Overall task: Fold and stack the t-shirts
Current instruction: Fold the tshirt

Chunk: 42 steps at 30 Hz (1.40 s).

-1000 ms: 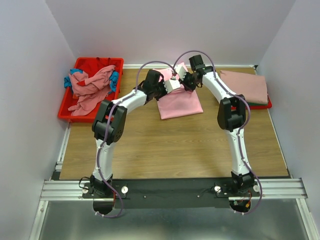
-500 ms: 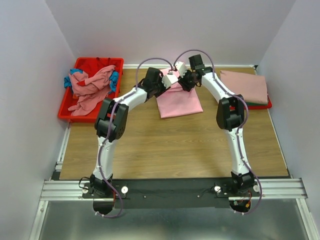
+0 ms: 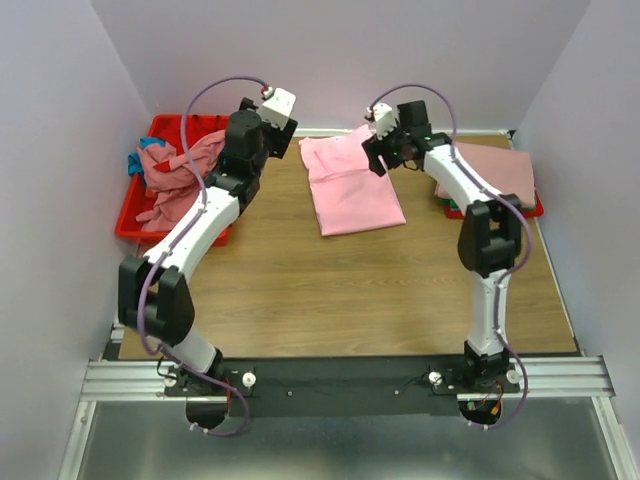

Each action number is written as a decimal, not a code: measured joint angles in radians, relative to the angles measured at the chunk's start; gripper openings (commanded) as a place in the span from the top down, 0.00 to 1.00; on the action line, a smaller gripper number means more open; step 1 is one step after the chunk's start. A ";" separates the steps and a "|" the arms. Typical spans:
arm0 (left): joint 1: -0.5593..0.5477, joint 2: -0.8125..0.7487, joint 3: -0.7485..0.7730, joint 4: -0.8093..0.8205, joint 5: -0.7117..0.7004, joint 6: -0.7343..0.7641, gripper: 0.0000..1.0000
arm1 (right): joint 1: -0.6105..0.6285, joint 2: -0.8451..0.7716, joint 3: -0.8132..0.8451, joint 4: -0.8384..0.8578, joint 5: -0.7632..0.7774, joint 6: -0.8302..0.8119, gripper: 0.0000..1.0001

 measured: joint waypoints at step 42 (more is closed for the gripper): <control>-0.008 -0.927 -0.721 -0.069 0.168 -0.249 0.13 | 0.117 -0.294 -0.560 -0.186 -0.117 -0.632 0.10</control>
